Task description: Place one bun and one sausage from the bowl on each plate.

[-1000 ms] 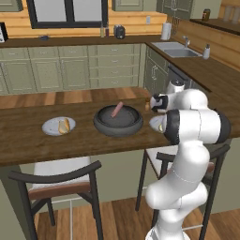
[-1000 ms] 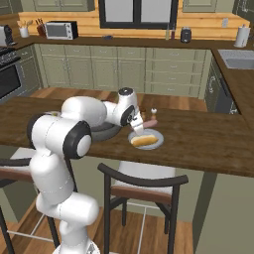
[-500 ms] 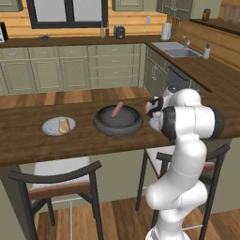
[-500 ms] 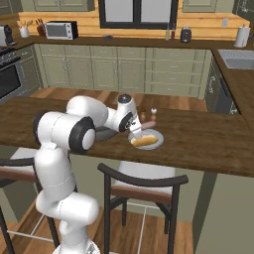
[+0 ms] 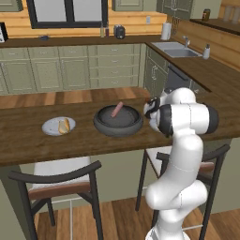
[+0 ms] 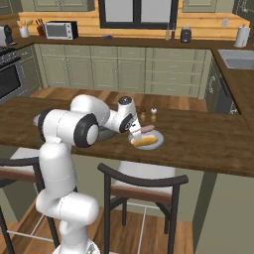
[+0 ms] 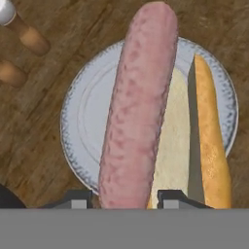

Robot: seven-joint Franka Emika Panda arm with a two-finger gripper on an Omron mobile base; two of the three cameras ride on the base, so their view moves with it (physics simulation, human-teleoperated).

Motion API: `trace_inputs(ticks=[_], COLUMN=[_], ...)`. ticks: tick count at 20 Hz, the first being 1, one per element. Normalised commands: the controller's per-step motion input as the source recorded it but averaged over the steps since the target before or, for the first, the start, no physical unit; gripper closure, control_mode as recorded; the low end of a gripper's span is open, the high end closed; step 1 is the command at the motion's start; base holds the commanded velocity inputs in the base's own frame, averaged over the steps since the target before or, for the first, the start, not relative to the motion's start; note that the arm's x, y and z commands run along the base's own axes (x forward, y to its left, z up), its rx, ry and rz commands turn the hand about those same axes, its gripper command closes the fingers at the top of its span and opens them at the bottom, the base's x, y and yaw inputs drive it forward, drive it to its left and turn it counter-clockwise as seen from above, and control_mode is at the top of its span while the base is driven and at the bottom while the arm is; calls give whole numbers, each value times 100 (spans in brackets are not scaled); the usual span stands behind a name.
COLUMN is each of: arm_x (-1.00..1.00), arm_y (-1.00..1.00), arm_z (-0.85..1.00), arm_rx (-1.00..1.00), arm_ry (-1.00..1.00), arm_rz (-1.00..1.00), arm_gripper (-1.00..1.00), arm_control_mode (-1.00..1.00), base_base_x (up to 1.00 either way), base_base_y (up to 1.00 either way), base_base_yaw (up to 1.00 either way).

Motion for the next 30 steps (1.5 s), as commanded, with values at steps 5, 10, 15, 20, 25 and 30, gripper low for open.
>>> trace_inputs(ticks=[5,10,15,20,25,30], arm_x=[0,-77,-95,-51,16,44], arm_y=[14,5,54,100,99,70], arm_z=[27,73,83,97,90,4], arm_rx=[1,0,1,-1,-8,-24], arm_ry=[0,-4,-17,-3,1,0], arm_rz=[0,1,15,23,31,10], arm_gripper=[-100,-100,-100,-100,-100,-100], arm_control_mode=[-100,-100,-100,-100,-100,-100], base_base_x=[0,0,0,0,0,0], base_base_y=[0,0,0,0,0,0], base_base_yaw=[0,0,0,0,0,0])
